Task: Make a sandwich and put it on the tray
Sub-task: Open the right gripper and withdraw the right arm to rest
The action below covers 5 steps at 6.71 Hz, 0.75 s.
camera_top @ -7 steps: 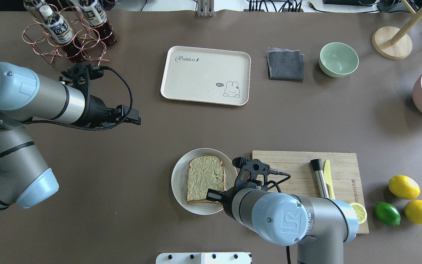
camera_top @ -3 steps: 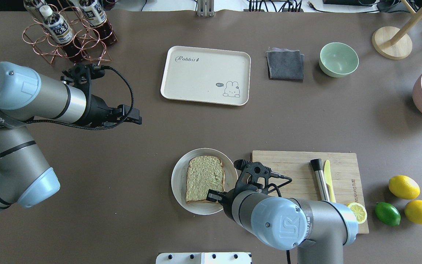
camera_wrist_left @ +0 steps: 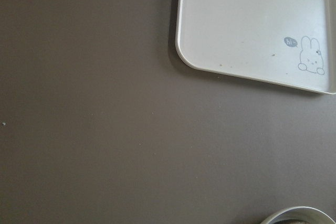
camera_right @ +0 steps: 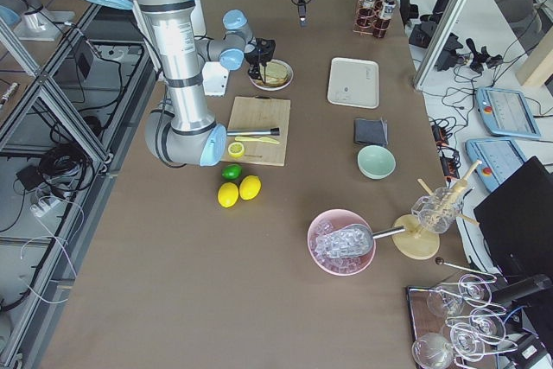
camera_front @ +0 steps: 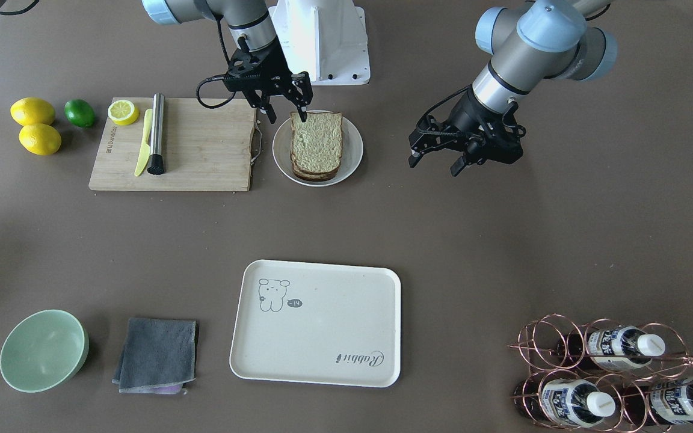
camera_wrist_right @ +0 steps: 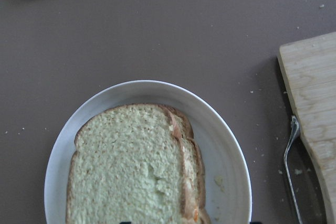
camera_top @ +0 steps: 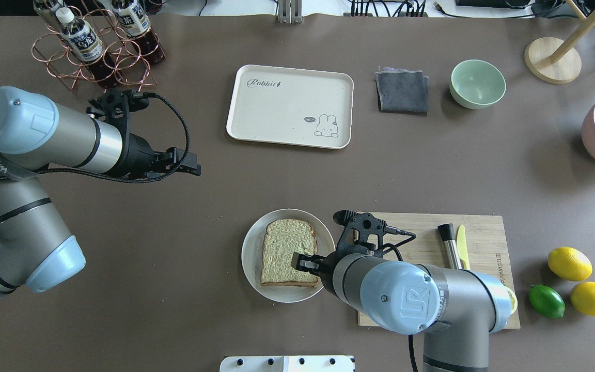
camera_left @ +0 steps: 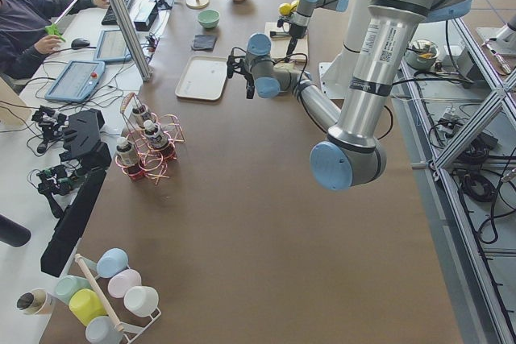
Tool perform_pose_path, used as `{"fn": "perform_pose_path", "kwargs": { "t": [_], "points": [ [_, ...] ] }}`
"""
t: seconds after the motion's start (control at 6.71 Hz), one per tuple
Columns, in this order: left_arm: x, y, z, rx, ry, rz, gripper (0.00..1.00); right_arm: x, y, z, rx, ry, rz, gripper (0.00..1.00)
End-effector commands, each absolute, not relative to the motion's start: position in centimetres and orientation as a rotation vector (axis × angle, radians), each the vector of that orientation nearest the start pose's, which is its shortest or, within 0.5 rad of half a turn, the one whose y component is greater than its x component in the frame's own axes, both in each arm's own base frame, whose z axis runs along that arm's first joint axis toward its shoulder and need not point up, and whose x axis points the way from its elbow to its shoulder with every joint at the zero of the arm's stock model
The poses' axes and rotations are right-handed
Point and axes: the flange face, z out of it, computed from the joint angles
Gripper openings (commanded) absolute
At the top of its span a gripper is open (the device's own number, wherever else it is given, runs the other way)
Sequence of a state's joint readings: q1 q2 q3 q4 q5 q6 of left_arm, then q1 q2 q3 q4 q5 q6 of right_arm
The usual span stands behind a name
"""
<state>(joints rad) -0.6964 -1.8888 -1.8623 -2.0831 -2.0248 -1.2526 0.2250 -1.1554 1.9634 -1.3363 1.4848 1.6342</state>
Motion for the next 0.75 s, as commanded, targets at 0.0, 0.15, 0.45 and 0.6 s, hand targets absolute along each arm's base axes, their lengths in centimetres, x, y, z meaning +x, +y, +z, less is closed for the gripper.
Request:
{"fn": "perform_pose_path", "kwargs": {
  "t": [0.0,0.15,0.45,0.6],
  "points": [
    [38.8,-43.5,28.9,0.174,1.162,-0.082,0.98,-47.8,-34.5,25.5,0.176,-0.989,0.252,1.0],
    [41.1,-41.6,29.0,0.135,1.162,-0.071,0.98,-44.2,-38.9,28.2,0.204,-0.936,0.198,1.0],
    [43.1,-39.9,29.0,0.131,1.156,-0.066,0.98,-36.8,-47.7,34.1,0.228,-0.84,0.063,1.0],
    [43.8,-39.0,29.0,0.119,1.157,-0.063,0.98,-31.5,-52.1,37.0,0.238,-0.808,-0.022,1.0]
  ]
}}
